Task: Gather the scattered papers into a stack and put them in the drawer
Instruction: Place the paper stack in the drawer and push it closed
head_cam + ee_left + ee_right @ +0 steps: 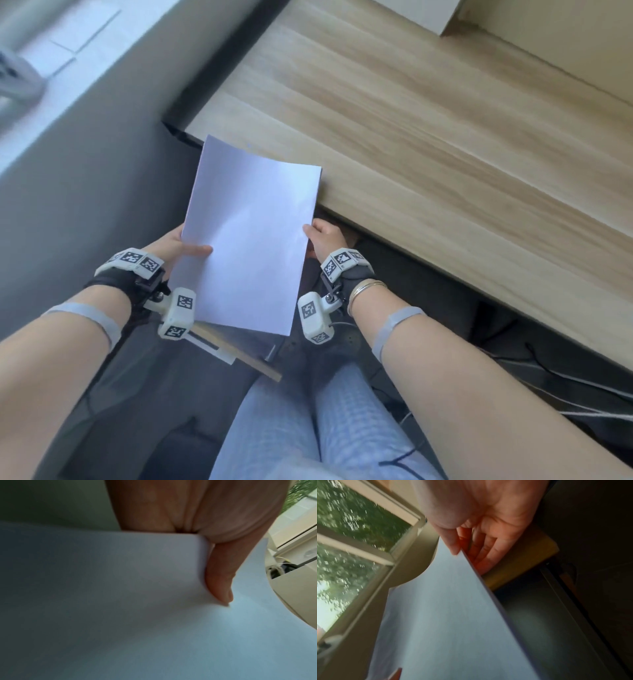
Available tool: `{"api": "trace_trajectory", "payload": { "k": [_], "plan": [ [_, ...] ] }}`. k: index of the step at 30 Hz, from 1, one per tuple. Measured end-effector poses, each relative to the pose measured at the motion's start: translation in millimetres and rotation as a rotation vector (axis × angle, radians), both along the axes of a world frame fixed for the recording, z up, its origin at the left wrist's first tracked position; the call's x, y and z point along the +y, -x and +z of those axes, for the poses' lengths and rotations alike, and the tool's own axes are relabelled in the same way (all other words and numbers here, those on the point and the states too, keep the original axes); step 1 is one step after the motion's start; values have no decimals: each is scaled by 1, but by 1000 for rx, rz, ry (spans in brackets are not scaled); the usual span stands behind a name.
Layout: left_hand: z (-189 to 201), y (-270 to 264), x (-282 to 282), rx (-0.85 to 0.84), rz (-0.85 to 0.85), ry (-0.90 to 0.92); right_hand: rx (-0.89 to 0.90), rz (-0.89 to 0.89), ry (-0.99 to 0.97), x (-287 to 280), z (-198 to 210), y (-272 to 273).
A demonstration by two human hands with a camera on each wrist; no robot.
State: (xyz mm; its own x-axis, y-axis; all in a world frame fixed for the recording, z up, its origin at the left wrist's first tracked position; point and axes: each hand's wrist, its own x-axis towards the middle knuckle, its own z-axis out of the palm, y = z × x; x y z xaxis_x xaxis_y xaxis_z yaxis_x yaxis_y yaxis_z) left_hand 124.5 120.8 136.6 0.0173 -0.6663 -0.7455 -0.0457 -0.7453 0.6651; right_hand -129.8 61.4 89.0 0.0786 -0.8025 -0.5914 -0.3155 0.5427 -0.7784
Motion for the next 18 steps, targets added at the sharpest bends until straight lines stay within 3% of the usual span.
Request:
{"api": "trace_trajectory", "payload": {
  "k": [10, 18],
  "plan": [
    [-46, -29, 45, -30, 44, -192, 67, 184, -195, 42, -44, -28],
    [-104, -28, 29, -149, -89, -256, 176, 216, -393, 42, -94, -28]
  ]
}}
